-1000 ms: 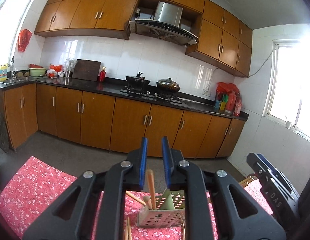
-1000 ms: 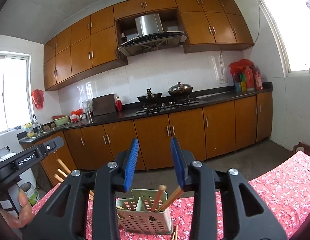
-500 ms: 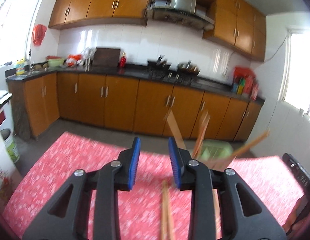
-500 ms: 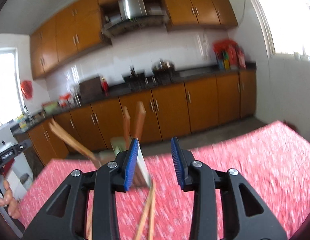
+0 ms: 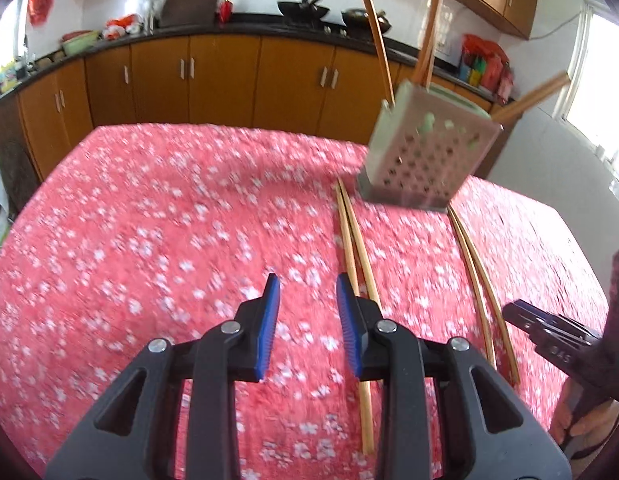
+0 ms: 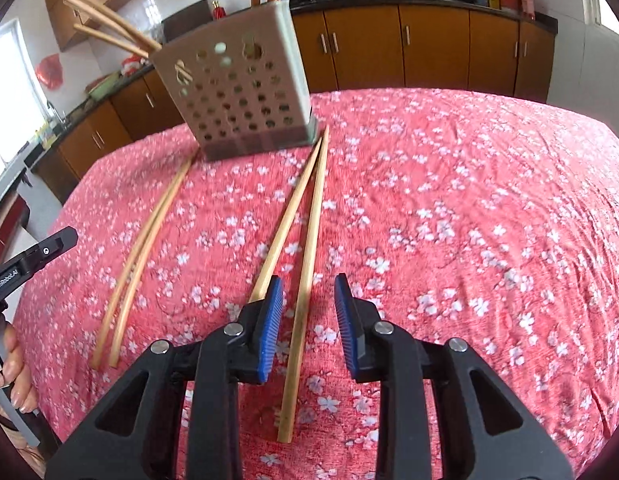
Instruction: Organize utensils
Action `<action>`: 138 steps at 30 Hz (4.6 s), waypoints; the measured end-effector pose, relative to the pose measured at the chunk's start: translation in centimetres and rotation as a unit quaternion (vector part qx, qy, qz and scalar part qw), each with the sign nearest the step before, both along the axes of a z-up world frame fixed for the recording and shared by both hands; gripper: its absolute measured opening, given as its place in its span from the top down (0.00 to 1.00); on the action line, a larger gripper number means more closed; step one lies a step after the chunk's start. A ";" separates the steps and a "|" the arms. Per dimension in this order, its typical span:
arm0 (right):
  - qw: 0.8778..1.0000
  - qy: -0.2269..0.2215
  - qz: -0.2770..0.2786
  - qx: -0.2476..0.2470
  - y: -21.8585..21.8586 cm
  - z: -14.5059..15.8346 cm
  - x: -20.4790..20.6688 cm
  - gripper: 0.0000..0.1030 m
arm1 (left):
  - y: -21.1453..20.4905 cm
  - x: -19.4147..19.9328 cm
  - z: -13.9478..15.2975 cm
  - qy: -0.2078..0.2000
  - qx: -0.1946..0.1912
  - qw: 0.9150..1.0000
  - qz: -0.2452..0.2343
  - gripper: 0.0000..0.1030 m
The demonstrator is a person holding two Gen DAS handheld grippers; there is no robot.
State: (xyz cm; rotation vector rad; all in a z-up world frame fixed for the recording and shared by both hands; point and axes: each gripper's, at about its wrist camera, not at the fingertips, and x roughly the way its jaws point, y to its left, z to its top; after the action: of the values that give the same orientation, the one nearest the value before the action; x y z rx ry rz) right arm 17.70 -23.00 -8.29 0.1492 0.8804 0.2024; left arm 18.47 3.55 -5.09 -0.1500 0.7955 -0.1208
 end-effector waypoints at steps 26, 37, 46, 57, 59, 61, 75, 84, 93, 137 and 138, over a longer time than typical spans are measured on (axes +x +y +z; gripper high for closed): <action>0.998 0.000 -0.058 -0.027 -2.7 0.1 0.4 0.93 | -2.2 2.9 -3.3 0.061 0.065 0.996 0.013 0.92; 0.997 0.001 -0.066 -0.042 -3.3 -0.1 2.4 0.92 | -0.1 4.5 -3.3 0.048 0.044 0.998 0.022 0.90; 0.997 -0.006 -0.062 -0.047 -3.3 -0.3 2.3 0.92 | 0.1 4.1 -3.3 0.045 0.029 0.998 0.021 0.89; 0.997 -0.006 -0.062 -0.049 -3.3 -0.2 2.2 0.91 | -0.2 4.0 -3.3 0.046 0.040 0.998 0.023 0.89; 0.997 -0.006 -0.062 -0.048 -3.3 -0.2 2.2 0.91 | -0.3 4.2 -3.4 0.046 0.041 0.998 0.022 0.88; 0.997 -0.006 -0.062 -0.049 -3.2 -0.2 2.2 0.91 | -0.2 4.1 -3.4 0.046 0.037 0.998 0.020 0.87; 0.997 -0.006 -0.062 -0.049 -3.3 -0.2 2.2 0.91 | 0.0 4.0 -3.4 0.046 0.024 0.998 0.020 0.87; 0.997 -0.006 -0.061 -0.045 -3.3 -0.2 2.3 0.91 | -0.3 3.9 -3.4 0.045 0.032 0.998 0.008 0.82; 0.997 -0.005 -0.063 -0.047 -3.5 -0.1 1.8 0.91 | -0.6 3.2 -3.6 0.046 0.054 0.997 0.006 0.81; 0.991 -0.101 -0.086 -0.007 -5.8 6.5 -2.1 0.93 | -0.1 -0.6 2.7 -0.028 0.074 0.997 0.010 0.92; 0.990 -0.108 -0.087 -0.005 -5.9 7.0 -2.2 0.93 | 0.1 -0.6 3.4 -0.037 0.072 0.997 0.011 0.92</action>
State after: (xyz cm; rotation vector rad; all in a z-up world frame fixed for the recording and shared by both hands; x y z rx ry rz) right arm 15.54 -28.93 -1.24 0.1896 0.6482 0.0486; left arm 17.85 3.65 -1.69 -0.0170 0.7263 -0.0483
